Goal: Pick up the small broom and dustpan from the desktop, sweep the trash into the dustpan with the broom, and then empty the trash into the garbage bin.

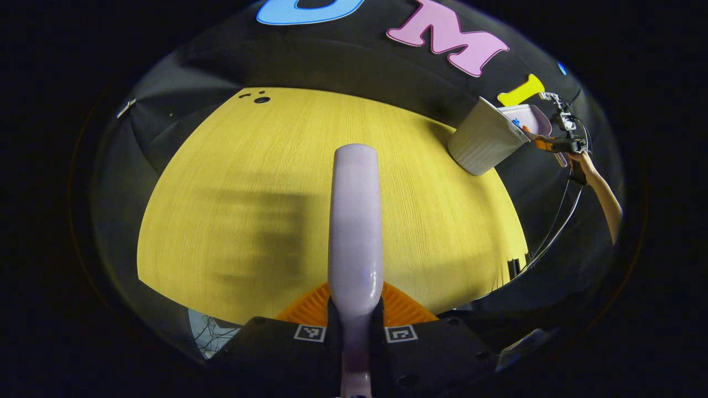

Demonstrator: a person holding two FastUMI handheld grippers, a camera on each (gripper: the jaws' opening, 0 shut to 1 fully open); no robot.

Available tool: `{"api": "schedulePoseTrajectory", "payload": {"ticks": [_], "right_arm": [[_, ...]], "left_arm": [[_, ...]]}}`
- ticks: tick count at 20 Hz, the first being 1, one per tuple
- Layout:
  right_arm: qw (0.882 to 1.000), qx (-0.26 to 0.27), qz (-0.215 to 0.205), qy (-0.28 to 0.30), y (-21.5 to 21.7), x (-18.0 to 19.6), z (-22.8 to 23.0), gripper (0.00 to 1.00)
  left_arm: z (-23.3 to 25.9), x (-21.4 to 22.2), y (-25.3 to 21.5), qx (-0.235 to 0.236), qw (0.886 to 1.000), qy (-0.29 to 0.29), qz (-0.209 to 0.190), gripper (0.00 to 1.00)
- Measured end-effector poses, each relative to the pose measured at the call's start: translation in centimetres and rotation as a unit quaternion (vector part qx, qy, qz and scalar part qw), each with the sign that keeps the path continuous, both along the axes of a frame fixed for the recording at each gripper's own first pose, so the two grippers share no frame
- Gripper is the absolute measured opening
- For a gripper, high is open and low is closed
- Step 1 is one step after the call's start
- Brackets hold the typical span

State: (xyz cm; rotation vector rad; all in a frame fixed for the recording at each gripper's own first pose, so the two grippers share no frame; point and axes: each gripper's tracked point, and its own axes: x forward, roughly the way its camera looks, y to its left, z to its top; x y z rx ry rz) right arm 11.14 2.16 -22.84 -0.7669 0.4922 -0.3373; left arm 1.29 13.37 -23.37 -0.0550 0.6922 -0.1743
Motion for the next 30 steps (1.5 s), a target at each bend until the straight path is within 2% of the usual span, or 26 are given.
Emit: {"api": "schedulePoseTrajectory", "payload": {"ticks": [2,4,5,6,9,11,13,16,18,19,20,21,22,23,26,28,30], "right_arm": [[0.998,-0.057,0.007,-0.012,-0.5,-0.2,0.9,0.36],[0.989,-0.143,0.011,-0.022,-0.6,0.1,2.0,0.36],[0.985,-0.172,0.015,-0.022,-0.2,-0.1,2.3,0.40],[0.981,-0.194,0.019,-0.018,-0.1,-0.1,2.8,0.36],[0.966,-0.258,0.029,-0.016,-0.4,0.0,4.0,0.36],[0.955,-0.292,0.037,-0.020,-0.1,-0.7,4.8,0.39],[0.944,-0.327,0.048,-0.015,-0.5,-0.6,4.9,0.36],[0.917,-0.392,0.073,-0.003,-1.1,-0.4,6.0,0.36],[0.906,-0.414,0.087,0.001,-1.7,-0.5,6.5,0.36],[0.901,-0.424,0.092,0.005,-2.2,-0.5,6.7,0.39],[0.894,-0.438,0.097,0.010,-2.4,-0.3,6.9,0.32],[0.886,-0.452,0.102,0.015,-2.5,-0.3,7.0,0.36],[0.884,-0.456,0.105,0.017,-2.0,-0.5,6.8,0.36],[0.886,-0.450,0.105,0.018,-2.0,-0.6,6.8,0.39],[0.907,-0.411,0.090,0.024,-2.3,-0.6,6.7,0.36],[0.924,-0.373,0.080,0.020,-2.2,-1.0,7.0,0.33],[0.945,-0.321,0.067,0.012,-1.9,-1.5,7.4,0.36]], "left_arm": [[-0.1,-0.3,0.3,-0.002,1.000,0.004,0.006,0.24],[-0.3,-0.6,0.7,-0.003,1.000,0.010,0.012,0.24],[-0.5,-0.7,0.7,-0.003,1.000,0.013,0.015,0.24],[-0.6,-0.9,0.9,-0.002,1.000,0.017,0.017,0.24],[-0.3,-1.1,1.1,0.006,1.000,0.023,0.017,0.25],[-0.1,-1.1,1.2,0.016,1.000,0.023,0.014,0.25],[0.2,-1.0,0.9,0.017,1.000,0.023,0.012,0.25],[0.2,-1.0,0.6,0.015,1.000,0.024,0.009,0.24],[-0.1,-1.1,0.3,0.016,1.000,0.027,0.005,0.24],[-0.3,-1.1,0.2,0.016,0.999,0.029,0.003,0.24],[-0.4,-1.2,0.1,0.017,0.999,0.030,0.001,0.24],[-0.6,-1.2,0.0,0.017,0.999,0.032,-0.002,0.24],[-0.6,-1.3,-0.1,0.017,0.999,0.031,-0.003,0.24],[-0.6,-1.1,-0.1,0.018,0.999,0.030,-0.003,0.24],[-0.2,-0.9,0.0,0.014,1.000,0.024,-0.002,0.24],[0.0,-0.9,0.1,0.016,1.000,0.021,-0.002,0.26],[0.3,-0.7,0.2,0.019,1.000,0.014,-0.004,0.24]]}}
